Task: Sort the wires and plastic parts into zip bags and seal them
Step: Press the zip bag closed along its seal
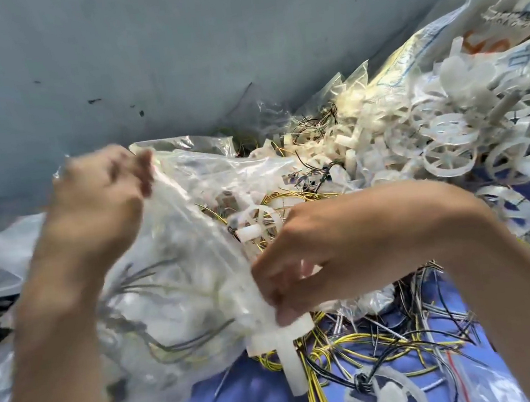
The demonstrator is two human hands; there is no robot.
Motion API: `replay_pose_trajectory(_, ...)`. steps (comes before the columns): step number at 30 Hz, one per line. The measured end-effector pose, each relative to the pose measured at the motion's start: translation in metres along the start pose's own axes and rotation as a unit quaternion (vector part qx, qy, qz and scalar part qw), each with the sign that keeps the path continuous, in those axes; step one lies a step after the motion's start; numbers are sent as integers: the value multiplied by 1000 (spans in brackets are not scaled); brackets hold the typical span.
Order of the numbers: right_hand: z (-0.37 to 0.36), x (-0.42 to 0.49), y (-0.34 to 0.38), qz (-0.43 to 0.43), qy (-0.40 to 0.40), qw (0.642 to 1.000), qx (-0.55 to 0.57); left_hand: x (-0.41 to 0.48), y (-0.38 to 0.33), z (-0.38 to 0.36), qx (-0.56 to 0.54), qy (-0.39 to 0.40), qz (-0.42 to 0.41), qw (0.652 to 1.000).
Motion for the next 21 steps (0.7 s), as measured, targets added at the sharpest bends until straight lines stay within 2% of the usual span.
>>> replay_pose_trajectory(1, 0, -1, -5, -17, 2, 1000, -6, -11, -5, -17, 29, 17, 36, 999)
replay_pose_trajectory(3, 3, -4, -13, -47, -8, 999, -14, -22, 4, -41, 37, 111, 84, 990)
replay_pose_trajectory(6, 10, -6, -27, -86, -37, 995, -32, -21, 5, -38, 75, 122, 99, 985)
replay_pose_trajectory(9, 14, -7, -39, -118, -55, 990, -50, -23, -19, -34, 108, 144, 24, 983)
replay_pose_trajectory(14, 9, -3, -78, -224, -39, 973, -44, -46, -73, -35, 53, 290, -125, 947)
replay_pose_trajectory(17, -3, -1, -107, -300, 16, 954, -14, -70, -106, -45, 9, 359, -167, 918)
replay_pose_trajectory(21, -21, 6, -131, -349, 77, 933, -41, -83, -126, -62, 28, 400, -191, 896)
Point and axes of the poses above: each hand's wrist, its own x-axis towards the middle knuckle, its own z-axis out of the back of the hand, y = z × x, the point moved 8 cm from there along x, towards the middle knuckle, and after that the axes turned 6 degrees about -z, right-handed, at the moved point
